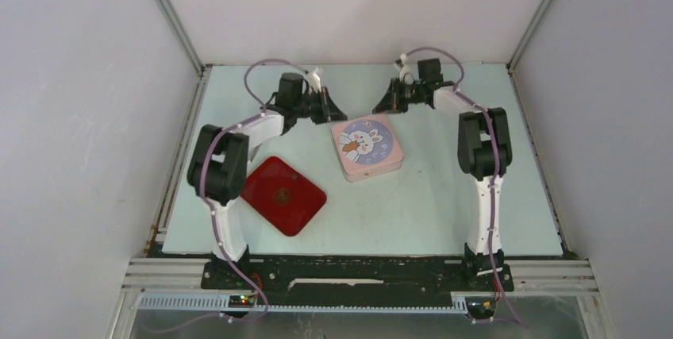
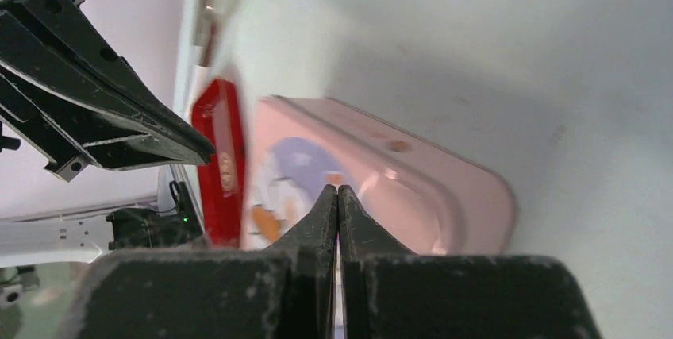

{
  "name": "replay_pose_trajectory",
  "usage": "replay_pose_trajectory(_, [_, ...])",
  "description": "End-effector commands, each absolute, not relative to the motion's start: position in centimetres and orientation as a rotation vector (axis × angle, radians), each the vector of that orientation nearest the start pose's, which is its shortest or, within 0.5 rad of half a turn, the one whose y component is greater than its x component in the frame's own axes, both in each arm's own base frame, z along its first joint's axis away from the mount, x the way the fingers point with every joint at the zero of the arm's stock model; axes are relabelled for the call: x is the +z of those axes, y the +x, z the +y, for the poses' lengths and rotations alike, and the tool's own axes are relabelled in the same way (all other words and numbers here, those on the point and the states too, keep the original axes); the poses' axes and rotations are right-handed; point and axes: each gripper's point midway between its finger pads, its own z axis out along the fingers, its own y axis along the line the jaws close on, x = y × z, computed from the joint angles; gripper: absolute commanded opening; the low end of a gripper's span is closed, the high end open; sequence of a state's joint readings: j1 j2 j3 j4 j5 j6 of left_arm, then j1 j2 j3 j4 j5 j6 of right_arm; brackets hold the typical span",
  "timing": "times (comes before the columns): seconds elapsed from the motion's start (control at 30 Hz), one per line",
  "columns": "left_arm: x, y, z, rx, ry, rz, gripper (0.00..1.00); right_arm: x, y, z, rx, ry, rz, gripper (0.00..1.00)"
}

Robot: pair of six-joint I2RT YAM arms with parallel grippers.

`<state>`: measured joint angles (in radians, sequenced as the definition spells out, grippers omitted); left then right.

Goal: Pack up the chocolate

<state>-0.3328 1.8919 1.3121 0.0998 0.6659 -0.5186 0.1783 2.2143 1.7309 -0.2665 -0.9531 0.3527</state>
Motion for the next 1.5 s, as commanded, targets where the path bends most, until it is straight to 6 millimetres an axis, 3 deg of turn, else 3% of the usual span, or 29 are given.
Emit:
replay_pose_trajectory(0.0, [7.6, 43.1, -27.6, -1.227, 0.064, 2.380, 0.04, 4.0, 47.0, 23.8, 1.418, -0.139, 2.484, 0.00])
replay_pose_trajectory(0.07, [6.3, 43.0, -27.6, -1.236, 0.040, 2.410, 0.05, 3.1, 46.4, 23.8, 1.436, -0.131, 2.506, 0.01])
replay_pose_trajectory(0.13, [7.1, 43.3, -27.8, -1.248, 0.047, 2.385, 0.05, 3.7, 46.1, 23.8, 1.456, -0.142, 2.495, 0.01])
replay_pose_trajectory(0.17, [8.0, 43.5, -27.9, -1.251, 0.056, 2.363, 0.05, 4.9, 46.2, 23.7, 1.456, -0.158, 2.470, 0.01])
replay_pose_trajectory(0.3, [13.7, 44.3, -27.5, -1.237, 0.124, 2.232, 0.07, 10.5, 46.7, 22.2, 1.394, -0.227, 2.351, 0.01])
replay_pose_trajectory(0.4, [19.0, 44.8, -26.2, -1.185, 0.195, 2.114, 0.12, 15.2, 46.8, 20.2, 1.244, -0.303, 2.271, 0.06])
replay_pose_trajectory(0.47, [21.7, 44.5, -24.5, -1.081, 0.258, 2.072, 0.24, 17.4, 46.5, 18.4, 1.062, -0.391, 2.241, 0.20])
replay_pose_trajectory(0.57, [23.6, 43.4, -20.8, -0.805, 0.353, 2.058, 0.44, 19.6, 45.5, 15.2, 0.875, -0.403, 2.211, 0.47])
replay_pose_trajectory(0.6, [24.1, 42.9, -19.6, -0.712, 0.383, 2.045, 0.49, 19.9, 45.1, 14.2, 0.837, -0.384, 2.206, 0.62])
replay_pose_trajectory(0.63, [24.3, 42.5, -18.2, -0.619, 0.401, 2.034, 0.53, 20.5, 44.6, 13.3, 0.801, -0.365, 2.200, 0.91])
replay_pose_trajectory(0.67, [24.9, 41.9, -17.0, -0.526, 0.437, 2.008, 0.56, 21.0, 44.0, 12.5, 0.772, -0.356, 2.190, 0.98])
replay_pose_trajectory(0.73, [26.2, 40.6, -14.9, -0.388, 0.474, 1.963, 0.62, 21.8, 43.1, 11.4, 0.696, -0.329, 2.179, 1.00])
replay_pose_trajectory(0.77, [26.6, 40.0, -14.0, -0.337, 0.476, 1.949, 0.73, 22.6, 42.8, 10.7, 0.637, -0.294, 2.164, 1.00])
replay_pose_trajectory(0.8, [27.1, 39.5, -13.2, -0.296, 0.462, 1.940, 0.91, 23.1, 42.7, 9.9, 0.579, -0.238, 2.157, 1.00])
replay_pose_trajectory(0.83, [27.5, 39.2, -12.4, -0.252, 0.448, 1.934, 0.99, 23.6, 42.5, 9.2, 0.532, -0.191, 2.147, 1.00])
replay_pose_trajectory(1.07, [29.9, 36.9, -8.8, -0.068, 0.392, 1.905, 1.00, 31.2, 40.2, 5.9, 0.291, -0.150, 1.927, 0.99])
replay_pose_trajectory(1.17, [29.7, 36.6, -7.3, -0.006, 0.325, 1.905, 1.00, 31.2, 39.4, 4.9, 0.222, -0.154, 1.891, 1.00])
replay_pose_trajectory(1.37, [28.6, 36.2, -5.9, 0.027, 0.249, 1.902, 1.00, 26.3, 38.9, 4.7, 0.223, -0.132, 1.996, 1.00])
replay_pose_trajectory(1.47, [28.6, 36.2, -5.5, 0.031, 0.239, 1.890, 1.00, 25.7, 39.0, 4.8, 0.237, -0.117, 2.013, 1.00])
